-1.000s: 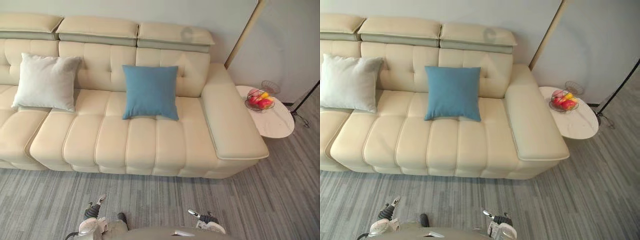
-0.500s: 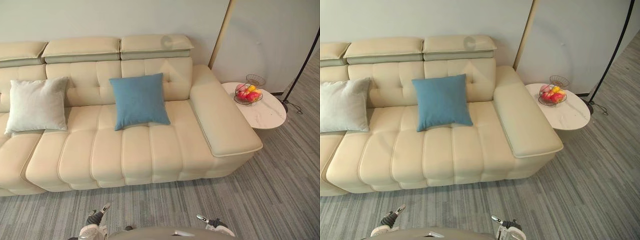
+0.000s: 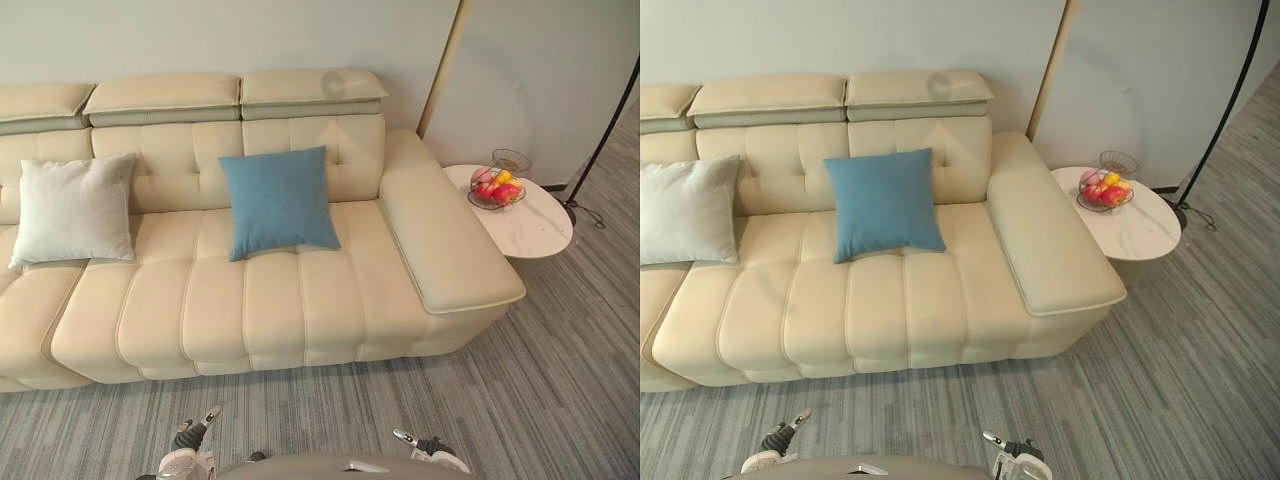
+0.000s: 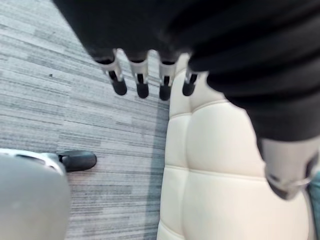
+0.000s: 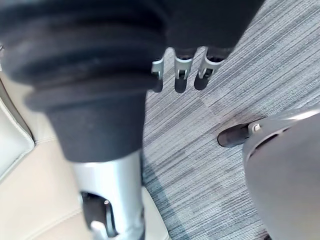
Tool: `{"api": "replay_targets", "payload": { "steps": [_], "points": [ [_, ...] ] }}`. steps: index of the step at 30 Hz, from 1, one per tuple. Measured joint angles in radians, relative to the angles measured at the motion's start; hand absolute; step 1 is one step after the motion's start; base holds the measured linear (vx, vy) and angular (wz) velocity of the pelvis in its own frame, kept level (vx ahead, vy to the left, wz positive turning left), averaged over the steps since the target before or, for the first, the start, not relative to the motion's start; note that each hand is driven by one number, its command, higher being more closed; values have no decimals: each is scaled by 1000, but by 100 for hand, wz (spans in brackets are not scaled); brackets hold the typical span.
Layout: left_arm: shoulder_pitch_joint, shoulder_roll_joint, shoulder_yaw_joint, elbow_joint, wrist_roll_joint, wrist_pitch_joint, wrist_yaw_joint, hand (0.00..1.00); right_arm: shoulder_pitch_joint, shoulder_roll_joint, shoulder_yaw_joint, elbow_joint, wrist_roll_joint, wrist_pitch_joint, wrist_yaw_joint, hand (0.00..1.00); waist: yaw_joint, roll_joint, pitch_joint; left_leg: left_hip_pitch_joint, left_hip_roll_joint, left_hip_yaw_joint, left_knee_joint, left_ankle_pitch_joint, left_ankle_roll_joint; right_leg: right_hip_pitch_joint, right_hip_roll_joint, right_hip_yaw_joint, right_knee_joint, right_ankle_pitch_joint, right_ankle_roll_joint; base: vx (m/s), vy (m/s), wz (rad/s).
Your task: Pick up cushions and gather them together orderly.
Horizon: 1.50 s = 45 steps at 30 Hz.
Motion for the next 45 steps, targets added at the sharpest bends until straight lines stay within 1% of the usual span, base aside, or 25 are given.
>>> {"api": "replay_targets", "payload": {
  "steps": [3,13,18,22,23,24,25,26,27,28,29,31,32,34,35,36,37,38,39,40,41,42,43,44,45],
  "points": [
    [-1,5,-14,0,8,0,-2,0,0,0,0,2,-3,15,2,0,5,-1,1,0,0,-2,0,0,0,2,0,-4,-1,1,2,0,0,1],
    [-1,46,-98,5,75,0,-26,0,-2,-9,41,27,-22,29,20,0,-2,-4,5,-8,8,9,2,-10,-9,-2,1,-14,-21,13,19,5,-5,-3],
    [0,56,-103,17,83,3,-26,0,-1,-20,68,29,-30,36,19,0,-7,-6,20,24,31,78,6,-19,-20,-1,21,32,-29,29,22,28,-30,-36],
    [-8,55,-107,32,98,11,-25,0,-3,-24,69,22,-43,36,19,0,-14,4,35,55,52,135,8,-26,-31,-14,44,94,-30,45,16,-13,-42,-58],
    [-9,57,-107,32,112,11,-25,0,-4,-24,74,22,-43,35,19,0,-13,2,36,39,52,124,42,-31,-34,-33,44,129,-27,51,13,-26,-27,-71],
    [-13,59,-107,32,114,11,-26,0,-4,-26,82,22,-43,35,19,0,-13,-2,37,5,51,81,98,-46,-28,-57,41,168,-24,58,11,-26,-41,-88],
    [-20,57,-107,32,114,11,-26,0,-6,-37,95,22,-42,34,19,0,-13,4,43,-25,51,13,150,-72,-22,-82,41,206,-20,67,10,-26,-40,-87],
    [-20,52,-107,33,113,11,-26,0,-8,-45,110,23,-42,34,19,0,-12,14,50,-39,50,-41,177,-96,-22,-98,43,235,-19,74,11,-66,4,-112],
    [-20,34,-107,33,113,11,-25,0,-11,-65,114,23,-43,35,19,0,-9,34,57,-48,49,-120,196,-163,-29,-128,58,286,-19,81,13,-58,22,-107],
    [-21,29,-107,33,113,11,-25,0,-13,-71,114,23,-43,35,19,0,-7,44,60,-46,50,-129,202,-191,-38,-138,64,310,-19,85,11,-78,69,-139],
    [-17,31,-104,34,113,12,-25,0,-12,-69,113,14,-43,35,19,0,-8,42,63,-43,45,-78,227,-214,-28,-158,65,363,-19,100,-3,-77,81,-132],
    [-16,30,-97,34,113,14,-25,0,-11,-58,115,-10,-44,36,19,0,-5,31,68,-34,47,4,247,-252,-27,-183,71,420,-20,126,-2,-121,96,-165],
    [-18,35,-95,33,113,16,-24,0,-21,-54,140,-11,-52,37,18,0,-1,17,68,-27,49,110,245,-267,-24,-224,83,454,-28,164,-33,-107,64,-173],
    [-19,41,-94,31,113,16,-23,0,-28,-52,157,-11,-52,37,18,0,-3,12,70,-26,53,169,242,-270,-23,-251,89,446,-36,185,-65,-77,33,-135],
    [-21,45,-94,32,113,16,-22,0,-33,-48,156,-11,-51,37,17,0,-7,8,76,-26,60,213,241,-269,-25,-270,91,405,-40,199,-87,-45,-12,-139],
    [-29,47,-93,32,113,17,-22,0,-34,-49,155,-11,-51,37,17,0,-9,18,85,-15,76,285,240,-263,-22,-296,94,289,-31,215,-118,-6,-48,-149],
    [-28,44,-91,32,113,17,-22,0,-34,-53,155,-12,-52,37,18,0,-11,25,88,2,95,336,239,-261,-24,-313,93,169,4,203,-140,21,-47,-130],
    [-28,42,-92,32,113,17,-22,0,-35,-55,156,-12,-52,37,18,0,-11,30,90,12,105,359,239,-261,-27,-320,92,100,30,193,-152,94,-79,-94],
    [-26,41,-97,32,113,17,-22,0,-34,-58,158,-12,-53,36,18,0,-11,35,93,31,120,391,240,-256,-36,-325,85,-31,74,169,-173,103,-70,-89],
    [-24,41,-98,31,113,17,-23,0,-32,-61,167,-12,-59,36,17,0,-12,36,93,54,128,420,239,-247,-51,-337,77,-158,114,152,-179,163,-112,-85],
    [-25,41,-97,31,113,17,-23,0,-26,-62,181,-11,-60,36,17,0,-12,36,93,58,128,425,241,-244,-57,-344,76,-217,132,152,-178,118,-98,-104],
    [-27,36,-97,31,113,18,-22,0,-31,-69,200,-10,-61,36,18,0,-9,40,92,68,134,429,242,-239,-64,-354,79,-326,164,149,-184,119,-206,-119],
    [-29,33,-98,32,113,18,-23,0,-36,-87,228,-10,-61,29,17,0,-4,47,96,85,135,440,238,-239,-63,-352,85,-391,173,117,-212,80,-195,-135],
    [-33,24,-104,32,113,18,-23,0,-42,-95,234,-15,-60,28,17,0,-10,67,101,98,134,449,236,-243,-57,-352,87,-404,172,66,-212,87,-173,-96],
    [-36,16,-109,31,113,18,-24,0,-48,-100,233,-16,-60,28,16,0,-15,77,104,105,134,452,231,-243,-56,-352,86,-415,178,49,-201,68,-52,-72]
  ]
}}
